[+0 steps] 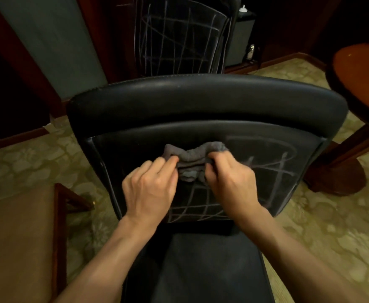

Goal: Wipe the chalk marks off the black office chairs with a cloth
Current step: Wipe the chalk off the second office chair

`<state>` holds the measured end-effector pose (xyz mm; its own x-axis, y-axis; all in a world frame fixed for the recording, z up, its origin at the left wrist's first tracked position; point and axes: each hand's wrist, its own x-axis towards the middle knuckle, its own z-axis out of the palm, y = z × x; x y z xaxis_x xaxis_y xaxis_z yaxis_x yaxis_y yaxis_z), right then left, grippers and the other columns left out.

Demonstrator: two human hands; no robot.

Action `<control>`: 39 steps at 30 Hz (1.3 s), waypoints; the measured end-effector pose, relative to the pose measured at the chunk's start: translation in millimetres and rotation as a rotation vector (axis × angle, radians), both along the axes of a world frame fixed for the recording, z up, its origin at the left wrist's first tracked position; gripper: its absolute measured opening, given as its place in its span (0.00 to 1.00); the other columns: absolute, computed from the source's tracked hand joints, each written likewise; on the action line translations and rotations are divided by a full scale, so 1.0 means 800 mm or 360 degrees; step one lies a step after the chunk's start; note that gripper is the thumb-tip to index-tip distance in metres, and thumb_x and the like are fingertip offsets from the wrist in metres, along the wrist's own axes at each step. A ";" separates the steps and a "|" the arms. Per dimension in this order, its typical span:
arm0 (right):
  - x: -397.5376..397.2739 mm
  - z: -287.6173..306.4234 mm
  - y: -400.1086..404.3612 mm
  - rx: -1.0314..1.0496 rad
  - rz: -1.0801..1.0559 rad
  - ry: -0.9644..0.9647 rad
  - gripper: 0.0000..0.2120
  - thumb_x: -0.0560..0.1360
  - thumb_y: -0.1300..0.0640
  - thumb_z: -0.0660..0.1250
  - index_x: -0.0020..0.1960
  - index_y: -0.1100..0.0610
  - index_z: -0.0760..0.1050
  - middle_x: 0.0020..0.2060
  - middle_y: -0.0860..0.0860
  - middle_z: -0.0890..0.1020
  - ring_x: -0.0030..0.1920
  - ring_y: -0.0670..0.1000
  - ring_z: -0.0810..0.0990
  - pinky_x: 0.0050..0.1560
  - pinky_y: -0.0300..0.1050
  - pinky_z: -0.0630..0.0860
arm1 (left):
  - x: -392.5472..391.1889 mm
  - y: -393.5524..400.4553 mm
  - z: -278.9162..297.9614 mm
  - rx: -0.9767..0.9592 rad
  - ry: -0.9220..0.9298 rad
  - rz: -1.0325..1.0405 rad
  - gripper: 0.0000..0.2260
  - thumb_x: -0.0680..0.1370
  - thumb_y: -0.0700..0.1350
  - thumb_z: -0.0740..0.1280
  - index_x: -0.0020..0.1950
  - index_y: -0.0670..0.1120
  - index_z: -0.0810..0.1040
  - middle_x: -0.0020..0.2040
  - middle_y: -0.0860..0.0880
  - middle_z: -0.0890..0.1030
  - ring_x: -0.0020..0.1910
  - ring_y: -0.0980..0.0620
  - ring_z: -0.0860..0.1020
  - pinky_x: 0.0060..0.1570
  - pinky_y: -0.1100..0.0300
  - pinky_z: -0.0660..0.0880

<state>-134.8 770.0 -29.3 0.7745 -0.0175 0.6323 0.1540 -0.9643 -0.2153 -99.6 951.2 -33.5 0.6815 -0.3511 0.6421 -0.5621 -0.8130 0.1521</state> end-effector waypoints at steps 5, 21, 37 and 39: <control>0.003 0.047 -0.008 -0.0018 -0.0162 -0.0149 0.08 0.76 0.58 0.68 0.46 0.63 0.78 0.43 0.59 0.77 0.41 0.59 0.77 0.33 0.50 0.72 | 0.005 -0.027 0.048 -0.0163 -0.0140 0.0062 0.06 0.77 0.42 0.71 0.52 0.44 0.84 0.45 0.46 0.79 0.43 0.47 0.74 0.33 0.58 0.69; 0.002 0.062 -0.057 -0.0471 -0.0114 -0.0308 0.07 0.79 0.61 0.66 0.52 0.63 0.80 0.46 0.60 0.80 0.40 0.61 0.75 0.36 0.54 0.69 | 0.013 -0.055 0.056 -0.0054 -0.0413 -0.0135 0.07 0.78 0.39 0.70 0.55 0.42 0.85 0.54 0.48 0.85 0.47 0.46 0.75 0.41 0.53 0.66; 0.008 0.067 -0.063 -0.0436 -0.0154 -0.0061 0.06 0.74 0.59 0.68 0.49 0.60 0.77 0.43 0.58 0.78 0.36 0.59 0.77 0.29 0.51 0.72 | 0.020 -0.087 0.076 0.0139 -0.0222 -0.0079 0.12 0.75 0.39 0.70 0.58 0.43 0.81 0.52 0.45 0.82 0.46 0.42 0.76 0.42 0.49 0.67; -0.011 0.038 -0.074 -0.0478 -0.0135 -0.0059 0.09 0.74 0.58 0.70 0.53 0.60 0.78 0.42 0.57 0.78 0.37 0.59 0.76 0.31 0.52 0.71 | 0.005 -0.084 0.056 0.0222 -0.0201 -0.0122 0.12 0.73 0.40 0.71 0.56 0.43 0.81 0.50 0.45 0.81 0.44 0.40 0.75 0.41 0.48 0.66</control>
<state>-143.5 710.8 1.1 0.7547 0.1111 0.6466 0.0730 -0.9937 0.0856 -95.3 884.2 11.1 0.5666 -0.4904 0.6622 -0.6306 -0.7753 -0.0345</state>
